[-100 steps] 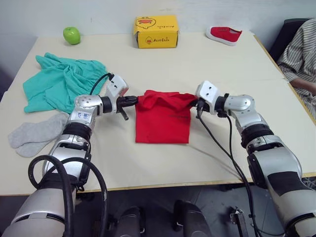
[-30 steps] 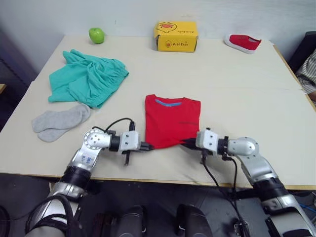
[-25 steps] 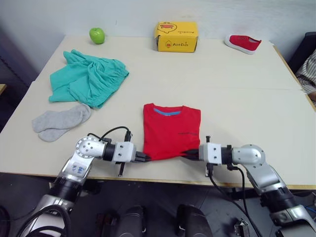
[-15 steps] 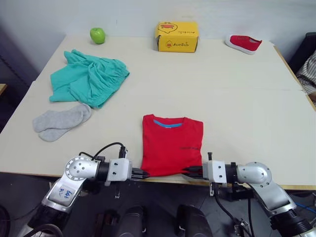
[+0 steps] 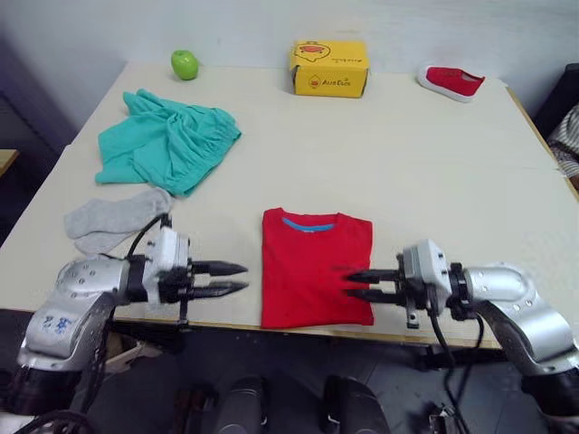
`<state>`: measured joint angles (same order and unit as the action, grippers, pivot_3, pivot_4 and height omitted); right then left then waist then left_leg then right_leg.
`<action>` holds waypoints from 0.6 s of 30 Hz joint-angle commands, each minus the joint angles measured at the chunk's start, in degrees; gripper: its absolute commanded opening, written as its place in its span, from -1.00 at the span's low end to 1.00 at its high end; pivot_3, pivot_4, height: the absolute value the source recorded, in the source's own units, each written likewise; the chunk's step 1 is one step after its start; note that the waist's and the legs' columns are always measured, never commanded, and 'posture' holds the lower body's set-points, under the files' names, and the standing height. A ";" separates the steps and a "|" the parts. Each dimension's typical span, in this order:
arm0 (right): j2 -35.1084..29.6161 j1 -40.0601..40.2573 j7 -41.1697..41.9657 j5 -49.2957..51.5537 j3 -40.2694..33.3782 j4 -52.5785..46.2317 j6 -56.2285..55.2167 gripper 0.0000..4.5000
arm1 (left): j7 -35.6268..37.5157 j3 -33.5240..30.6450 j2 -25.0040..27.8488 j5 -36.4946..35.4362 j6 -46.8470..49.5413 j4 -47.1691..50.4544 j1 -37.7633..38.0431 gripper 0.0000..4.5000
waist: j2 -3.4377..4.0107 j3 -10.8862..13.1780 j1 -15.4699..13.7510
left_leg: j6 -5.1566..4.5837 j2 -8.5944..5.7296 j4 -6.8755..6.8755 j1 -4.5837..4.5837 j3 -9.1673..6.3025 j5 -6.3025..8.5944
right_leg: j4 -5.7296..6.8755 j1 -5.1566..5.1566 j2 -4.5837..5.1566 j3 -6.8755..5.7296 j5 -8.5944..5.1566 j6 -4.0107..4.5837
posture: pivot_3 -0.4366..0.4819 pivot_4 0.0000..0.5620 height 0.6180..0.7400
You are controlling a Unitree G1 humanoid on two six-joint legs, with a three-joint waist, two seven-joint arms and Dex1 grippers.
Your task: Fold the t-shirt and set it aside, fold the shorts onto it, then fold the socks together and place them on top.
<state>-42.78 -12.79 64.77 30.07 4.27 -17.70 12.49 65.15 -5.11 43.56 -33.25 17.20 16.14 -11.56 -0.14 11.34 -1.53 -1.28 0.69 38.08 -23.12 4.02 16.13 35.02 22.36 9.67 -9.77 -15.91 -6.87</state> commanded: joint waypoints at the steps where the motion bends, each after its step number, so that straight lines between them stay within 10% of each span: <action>1: 5.37 -3.66 -3.11 -6.81 4.37 5.31 -3.85 -1.00 | -3.36 6.06 -5.20 5.00 -1.31 -4.43 -5.81 -0.94 | 0.00 0.00 -0.12 | 0.01 -0.02 0.00 0.01 0.05 0.00 | 0.03 0.02 -0.01 0.03 0.00 0.00 | -0.05 -0.47 1.00; 8: 15.43 -7.44 -7.89 -20.75 10.90 20.85 -20.21 -1.00 | -8.16 18.56 -15.22 21.10 -10.81 -17.69 -12.77 -0.99 | -0.05 -0.03 0.31 | -0.02 -0.29 -0.04 -0.01 0.96 0.02 | -0.01 0.22 -0.11 0.38 0.01 -0.02 | -0.05 -0.47 1.00; 18: 17.85 -16.72 -17.77 -21.96 1.97 44.62 -25.02 -1.00 | -19.17 19.64 -18.15 30.38 -8.72 -23.26 -11.71 -0.99 | -0.05 -0.03 1.56 | -0.04 0.14 0.01 0.26 1.11 0.03 | 0.09 0.13 -0.17 0.65 0.03 -0.03 | -0.05 -0.47 1.00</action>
<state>-25.60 -28.35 49.24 6.74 9.37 23.72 -12.44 47.27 14.80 24.96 -4.79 7.52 -5.24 -24.72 -0.18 11.31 0.03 -1.32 0.85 38.07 -22.85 5.12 16.17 35.11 22.49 9.50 -9.10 -15.88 -6.90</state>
